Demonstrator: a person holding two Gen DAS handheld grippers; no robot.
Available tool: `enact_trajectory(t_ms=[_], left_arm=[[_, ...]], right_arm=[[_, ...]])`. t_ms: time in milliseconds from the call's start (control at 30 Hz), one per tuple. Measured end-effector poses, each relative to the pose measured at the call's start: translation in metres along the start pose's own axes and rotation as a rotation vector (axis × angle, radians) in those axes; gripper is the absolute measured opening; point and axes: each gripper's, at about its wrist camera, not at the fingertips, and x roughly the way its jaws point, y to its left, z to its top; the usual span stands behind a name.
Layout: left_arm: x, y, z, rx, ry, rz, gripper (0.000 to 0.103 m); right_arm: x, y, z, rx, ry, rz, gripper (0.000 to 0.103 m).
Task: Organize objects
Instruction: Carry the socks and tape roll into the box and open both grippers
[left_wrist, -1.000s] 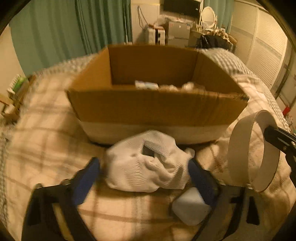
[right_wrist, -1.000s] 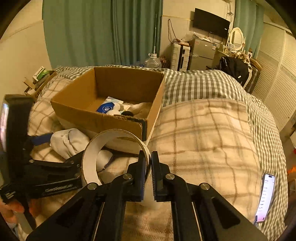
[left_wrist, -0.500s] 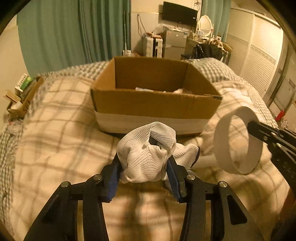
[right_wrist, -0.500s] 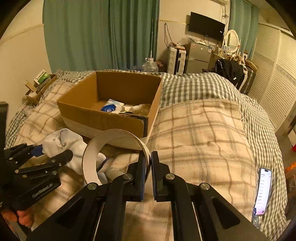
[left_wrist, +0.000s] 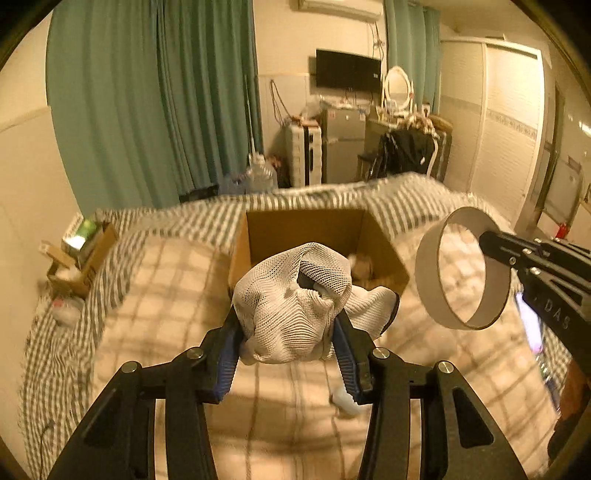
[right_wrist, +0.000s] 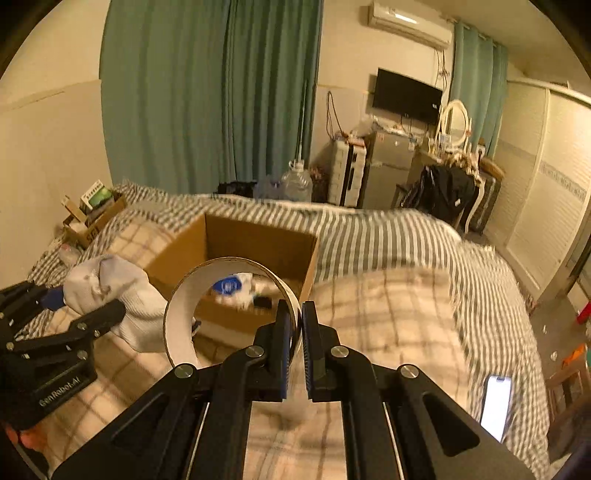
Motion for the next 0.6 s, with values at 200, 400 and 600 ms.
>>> enact_trajectory(t_ms=[200, 400, 600], left_arm=[[-0.002, 0.004, 0.048, 0.004, -0.059, 0.0, 0.047], [0.014, 0.003, 0.084, 0.034, -0.079, 0.009, 0.047], [0.057, 0.004, 0.101, 0.058, -0.054, 0.018, 0.047]], right_arm=[[0.0, 0.005, 0.049, -0.046, -0.045, 0.018, 0.006], [0.021, 0.001, 0.094, -0.046, -0.062, 0.04, 0.006], [0.073, -0.001, 0.115, -0.049, -0.022, 0.06, 0.006]])
